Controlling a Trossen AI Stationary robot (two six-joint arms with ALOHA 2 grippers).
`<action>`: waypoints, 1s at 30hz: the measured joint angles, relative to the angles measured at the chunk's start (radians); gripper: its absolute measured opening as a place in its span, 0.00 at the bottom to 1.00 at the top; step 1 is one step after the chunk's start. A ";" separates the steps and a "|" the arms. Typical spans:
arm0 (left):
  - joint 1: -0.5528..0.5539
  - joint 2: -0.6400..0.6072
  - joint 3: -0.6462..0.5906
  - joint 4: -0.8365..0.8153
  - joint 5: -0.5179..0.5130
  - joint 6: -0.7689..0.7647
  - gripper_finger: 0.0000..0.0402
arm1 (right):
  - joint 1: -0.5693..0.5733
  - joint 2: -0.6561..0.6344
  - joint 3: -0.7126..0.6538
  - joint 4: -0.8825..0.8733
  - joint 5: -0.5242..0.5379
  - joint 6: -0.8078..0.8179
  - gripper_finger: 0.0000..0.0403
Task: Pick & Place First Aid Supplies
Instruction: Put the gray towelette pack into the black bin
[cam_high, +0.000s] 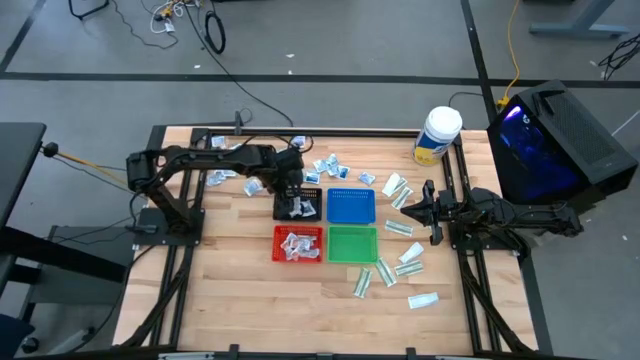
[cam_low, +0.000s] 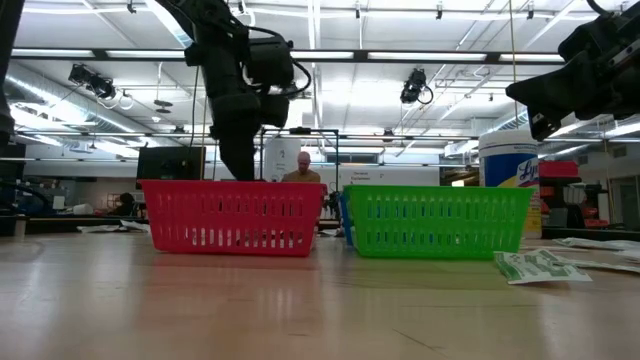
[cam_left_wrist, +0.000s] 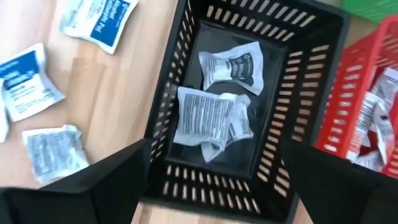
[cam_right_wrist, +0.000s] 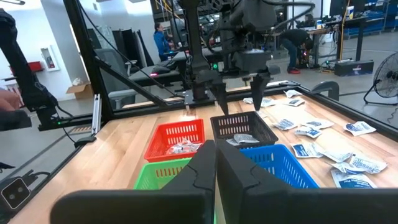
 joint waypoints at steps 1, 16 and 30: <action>0.006 -0.011 0.000 -0.011 0.001 0.002 0.92 | 0.000 0.000 0.000 0.000 0.000 0.000 0.04; 0.158 -0.070 0.000 -0.311 -0.107 -0.084 0.92 | 0.000 0.000 0.000 0.000 0.000 0.000 0.04; 0.172 -0.069 -0.099 -0.258 -0.264 -0.022 0.92 | 0.000 0.000 0.000 0.000 0.000 0.000 0.04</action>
